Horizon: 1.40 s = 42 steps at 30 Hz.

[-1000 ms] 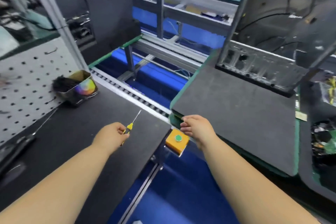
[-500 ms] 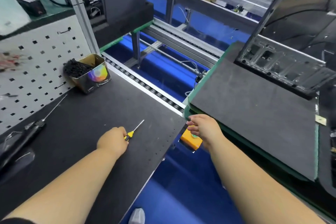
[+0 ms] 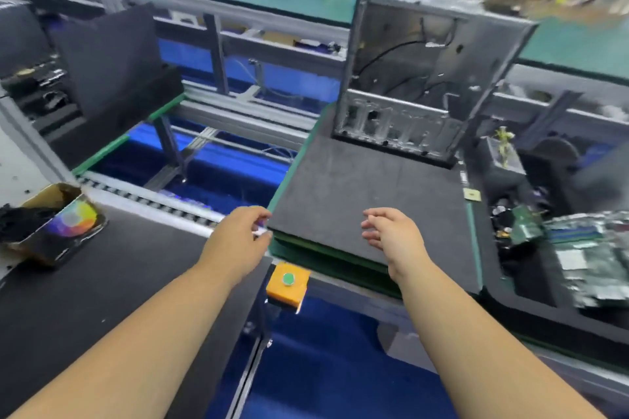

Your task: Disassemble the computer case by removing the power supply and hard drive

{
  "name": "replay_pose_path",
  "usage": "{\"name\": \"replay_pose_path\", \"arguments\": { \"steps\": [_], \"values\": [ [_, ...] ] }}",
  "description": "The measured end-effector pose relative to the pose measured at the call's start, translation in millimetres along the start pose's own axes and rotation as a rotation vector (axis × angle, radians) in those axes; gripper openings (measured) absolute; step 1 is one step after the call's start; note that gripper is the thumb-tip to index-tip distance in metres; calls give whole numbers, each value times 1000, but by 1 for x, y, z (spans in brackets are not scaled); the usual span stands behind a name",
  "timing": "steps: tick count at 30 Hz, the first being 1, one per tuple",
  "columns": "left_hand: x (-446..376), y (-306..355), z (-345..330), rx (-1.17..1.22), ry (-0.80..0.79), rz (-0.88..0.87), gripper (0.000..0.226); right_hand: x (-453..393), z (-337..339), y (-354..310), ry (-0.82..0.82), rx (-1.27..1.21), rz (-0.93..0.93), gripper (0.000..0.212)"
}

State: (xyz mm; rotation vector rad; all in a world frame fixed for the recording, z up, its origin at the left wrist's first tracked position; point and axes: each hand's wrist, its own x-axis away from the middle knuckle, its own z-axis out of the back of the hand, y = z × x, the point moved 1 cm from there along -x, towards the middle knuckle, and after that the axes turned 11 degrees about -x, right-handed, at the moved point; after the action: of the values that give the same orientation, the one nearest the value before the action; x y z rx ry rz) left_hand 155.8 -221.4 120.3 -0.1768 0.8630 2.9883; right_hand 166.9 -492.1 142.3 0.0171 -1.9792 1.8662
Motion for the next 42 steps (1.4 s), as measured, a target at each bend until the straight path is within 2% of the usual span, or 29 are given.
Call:
{"name": "replay_pose_path", "arguments": {
  "steps": [3,6,11,14,18,22,25,36,42],
  "values": [
    [-15,51,-7,41,7,-171,31,4,53,-22,85,-26,78,20],
    [-22,80,-22,38,0,-252,31,13,102,-35,152,-34,145,19],
    [-26,97,-57,9,-68,-213,31,16,154,-33,188,-18,178,16],
    [-26,93,-78,-20,-110,-151,30,6,166,-21,149,24,140,17],
    [-14,65,-100,-98,-173,26,31,-15,163,-1,62,74,81,18],
    [10,25,-110,-256,-327,223,37,-33,147,15,-4,107,27,18],
    [23,4,-114,-321,-425,288,43,-40,130,22,-30,100,4,18],
    [17,-8,-112,-466,-583,145,49,-31,73,24,-45,72,-24,17],
    [15,-6,-115,-502,-578,107,46,-22,68,25,-1,66,-47,15]
  ]
}}
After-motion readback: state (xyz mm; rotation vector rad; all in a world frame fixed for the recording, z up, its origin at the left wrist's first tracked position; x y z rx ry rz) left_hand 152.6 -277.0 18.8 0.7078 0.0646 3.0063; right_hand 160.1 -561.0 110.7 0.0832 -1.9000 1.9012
